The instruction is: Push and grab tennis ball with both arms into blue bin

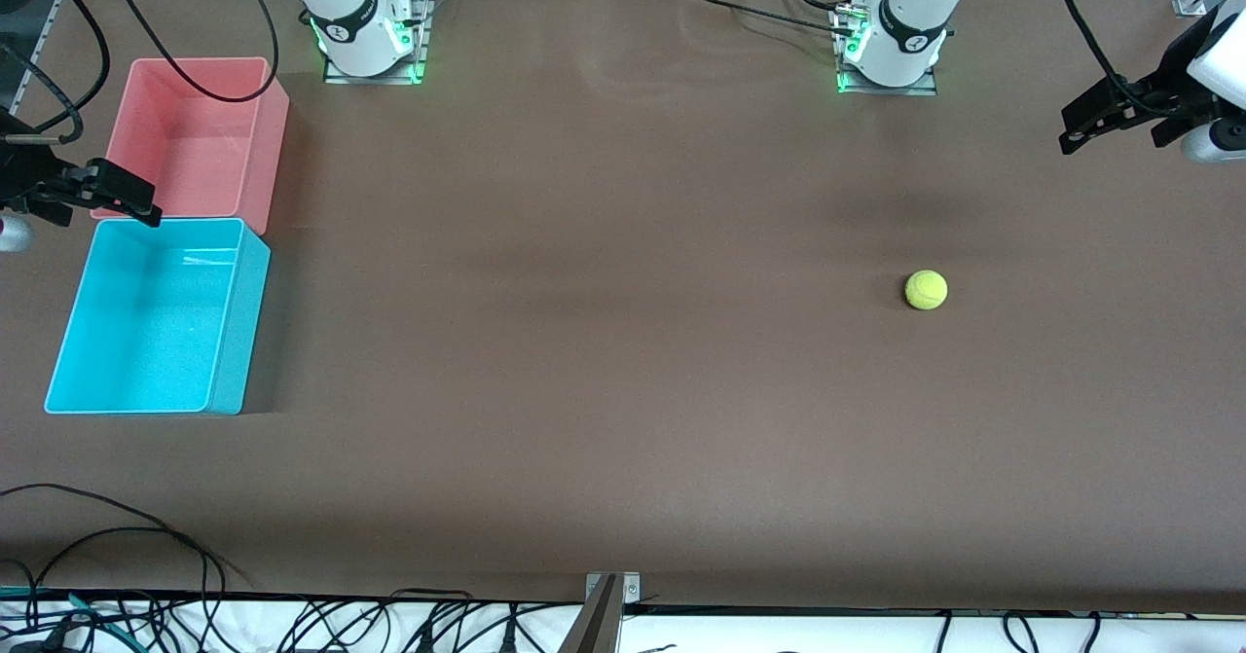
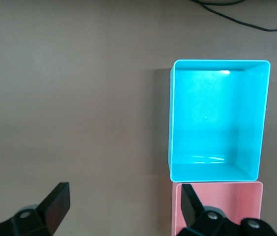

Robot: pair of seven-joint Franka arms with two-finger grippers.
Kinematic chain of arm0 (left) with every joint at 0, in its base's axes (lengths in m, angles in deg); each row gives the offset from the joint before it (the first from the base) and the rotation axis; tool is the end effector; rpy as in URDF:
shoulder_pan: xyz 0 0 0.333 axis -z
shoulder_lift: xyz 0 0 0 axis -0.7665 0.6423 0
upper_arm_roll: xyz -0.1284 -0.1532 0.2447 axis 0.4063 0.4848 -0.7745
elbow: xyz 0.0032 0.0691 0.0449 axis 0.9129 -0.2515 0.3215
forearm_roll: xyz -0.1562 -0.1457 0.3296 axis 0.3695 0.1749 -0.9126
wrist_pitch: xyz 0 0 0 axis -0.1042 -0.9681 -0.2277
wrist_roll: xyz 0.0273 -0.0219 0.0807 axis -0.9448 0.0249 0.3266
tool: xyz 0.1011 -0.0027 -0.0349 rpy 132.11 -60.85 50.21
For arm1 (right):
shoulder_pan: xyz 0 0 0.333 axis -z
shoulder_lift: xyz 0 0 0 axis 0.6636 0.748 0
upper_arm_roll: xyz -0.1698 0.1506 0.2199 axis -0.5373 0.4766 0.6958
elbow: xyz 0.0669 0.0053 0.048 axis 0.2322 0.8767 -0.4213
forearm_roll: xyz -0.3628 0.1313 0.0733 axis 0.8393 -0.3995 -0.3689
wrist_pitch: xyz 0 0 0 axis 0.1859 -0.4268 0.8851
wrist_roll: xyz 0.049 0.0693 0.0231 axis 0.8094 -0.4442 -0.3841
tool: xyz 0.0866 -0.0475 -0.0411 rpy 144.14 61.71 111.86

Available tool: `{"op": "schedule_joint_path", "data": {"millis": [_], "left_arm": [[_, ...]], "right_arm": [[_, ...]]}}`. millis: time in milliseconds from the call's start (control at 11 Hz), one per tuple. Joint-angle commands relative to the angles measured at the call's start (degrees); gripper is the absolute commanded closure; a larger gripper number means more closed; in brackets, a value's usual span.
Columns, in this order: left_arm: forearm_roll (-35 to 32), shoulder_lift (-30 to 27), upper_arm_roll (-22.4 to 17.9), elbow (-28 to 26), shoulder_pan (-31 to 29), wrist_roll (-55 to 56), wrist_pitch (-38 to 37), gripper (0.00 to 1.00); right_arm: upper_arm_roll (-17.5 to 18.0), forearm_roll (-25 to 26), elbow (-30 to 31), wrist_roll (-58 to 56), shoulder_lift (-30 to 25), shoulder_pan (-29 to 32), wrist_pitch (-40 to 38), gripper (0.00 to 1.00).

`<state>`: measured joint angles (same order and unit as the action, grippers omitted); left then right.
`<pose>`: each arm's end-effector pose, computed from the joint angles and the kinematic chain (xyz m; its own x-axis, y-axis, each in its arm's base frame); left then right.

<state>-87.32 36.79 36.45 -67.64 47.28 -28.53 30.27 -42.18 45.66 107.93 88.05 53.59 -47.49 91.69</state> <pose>0.5225 -0.0267 0.6552 0.9933 0.0879 -0.0746 0.0849 -0.9954 -0.0434 0.5931 0.0001 0.6128 0.9998 0.0116 -0.0174 0.0119 -0.9997 0.0213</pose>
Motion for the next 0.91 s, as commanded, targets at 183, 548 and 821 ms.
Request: {"op": "schedule_joint_path", "data": {"millis": [183,548,821], "left_arm": [[-0.6,-0.4,0.2,-0.3,-0.2,0.4,-0.1,0.00],[-0.6,-0.4,0.2,-0.3,-0.2,0.4,-0.1,0.00],[-0.6,-0.4,0.2,-0.3,-0.3,0.4,-0.1,0.00]], "right_arm": [[-0.1,-1.7,-1.7,-0.8,0.7,0.5,0.2,0.00],[0.0,-1.8,-1.7,-0.7,0.7,0.4,0.1,0.00],[-0.1,-1.8,-1.7,-0.5,0.7,0.4,-0.1,0.00]]}}
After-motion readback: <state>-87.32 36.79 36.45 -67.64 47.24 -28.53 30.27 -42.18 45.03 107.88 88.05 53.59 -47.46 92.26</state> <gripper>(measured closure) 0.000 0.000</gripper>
